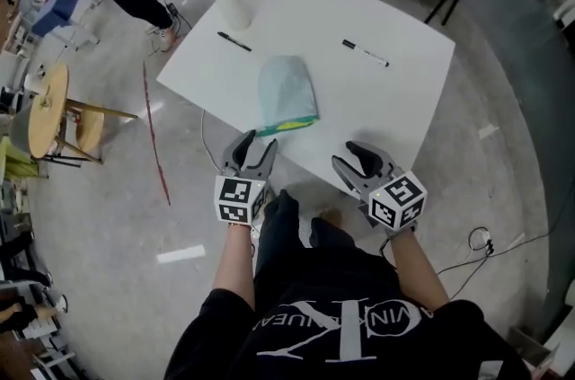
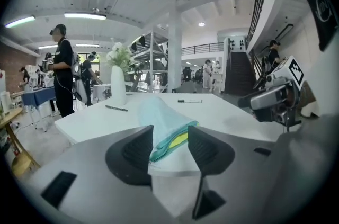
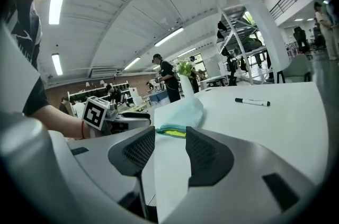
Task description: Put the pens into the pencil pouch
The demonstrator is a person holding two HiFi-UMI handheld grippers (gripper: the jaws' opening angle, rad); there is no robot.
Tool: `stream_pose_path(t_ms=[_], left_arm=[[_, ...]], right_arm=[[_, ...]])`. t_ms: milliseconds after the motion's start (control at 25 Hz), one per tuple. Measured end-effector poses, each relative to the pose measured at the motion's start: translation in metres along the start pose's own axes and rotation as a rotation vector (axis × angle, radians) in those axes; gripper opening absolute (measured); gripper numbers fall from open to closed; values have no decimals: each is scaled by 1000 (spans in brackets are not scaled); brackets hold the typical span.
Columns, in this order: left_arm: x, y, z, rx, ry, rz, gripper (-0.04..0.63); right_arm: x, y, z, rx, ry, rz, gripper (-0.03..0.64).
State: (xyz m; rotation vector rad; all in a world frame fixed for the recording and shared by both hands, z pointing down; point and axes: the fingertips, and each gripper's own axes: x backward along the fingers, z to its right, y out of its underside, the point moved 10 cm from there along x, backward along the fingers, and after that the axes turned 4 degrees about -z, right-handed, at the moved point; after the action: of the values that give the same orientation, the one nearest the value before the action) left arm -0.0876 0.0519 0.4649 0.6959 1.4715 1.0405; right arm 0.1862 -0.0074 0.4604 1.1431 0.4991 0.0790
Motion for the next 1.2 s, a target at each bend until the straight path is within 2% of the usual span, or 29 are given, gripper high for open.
stream_pose_path(t_ms=[120,240,480,640,720,800,920,1000,1120,1200], left_arm=[[-21,-3,-9,-67,27,-44,193],[-36,-6,-20,-99,75,-65,198],[-39,-13,-52,-92,120,-42,198],[-37,-20,-84,-58,129,-13,198],[-38,-23,-94,-61,157,7,198],[-41,-27,-95,-86,220,24,198],[-50,-28,-82,-193,367,28,228],[-58,-27,-71,-290,449,-13,242],[-75,-23,-55,-435,522,-108,249],[-83,-20,-49,-505,537,-154,247]], right_arm=[[-1,0,5,-25,33,1,192],[-5,-3,6,-39,55,-1,192],[-34,-23,4,-74,81,17,195],[-72,-43,-3,-68,71,23,196],[-90,-52,-4,-58,70,26,198],[-104,-61,-4,-52,75,26,198],[-120,-69,-3,-49,86,20,199],[-128,-74,-1,-41,91,12,199],[-134,-81,2,-32,100,5,201],[-137,-84,4,-31,109,2,201]])
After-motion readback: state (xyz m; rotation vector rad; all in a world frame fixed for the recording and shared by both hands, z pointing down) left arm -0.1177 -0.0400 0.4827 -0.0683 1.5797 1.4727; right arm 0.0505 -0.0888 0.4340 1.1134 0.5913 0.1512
